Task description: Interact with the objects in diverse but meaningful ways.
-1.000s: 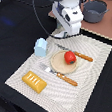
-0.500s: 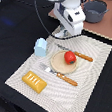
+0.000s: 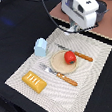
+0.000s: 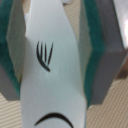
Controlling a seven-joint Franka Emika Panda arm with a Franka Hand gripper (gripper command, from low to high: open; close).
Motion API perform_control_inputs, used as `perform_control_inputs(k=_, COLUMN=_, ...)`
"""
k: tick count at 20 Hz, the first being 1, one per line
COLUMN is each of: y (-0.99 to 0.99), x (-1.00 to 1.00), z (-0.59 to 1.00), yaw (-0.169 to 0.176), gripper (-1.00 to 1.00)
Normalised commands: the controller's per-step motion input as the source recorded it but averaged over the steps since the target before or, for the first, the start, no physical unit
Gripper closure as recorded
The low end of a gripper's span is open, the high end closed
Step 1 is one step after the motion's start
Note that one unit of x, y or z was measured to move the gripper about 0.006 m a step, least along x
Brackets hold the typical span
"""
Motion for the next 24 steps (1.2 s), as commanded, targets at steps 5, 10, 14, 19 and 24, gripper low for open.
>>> perform_control_inputs(k=5, y=-0.12, x=0.99, z=0.01, yaw=-0.083, gripper=1.00)
perform_control_inputs(k=10, y=0.03, x=0.94, z=-0.02, yaw=-0.058, gripper=1.00)
perform_control_inputs(k=14, y=0.31, x=0.51, z=-0.16, yaw=-0.005, gripper=1.00)
perform_control_inputs(k=19, y=0.48, x=0.14, z=-0.08, yaw=0.040, gripper=-1.00)
perform_control_inputs(k=24, y=0.38, x=0.19, z=0.03, yaw=0.027, gripper=-1.00)
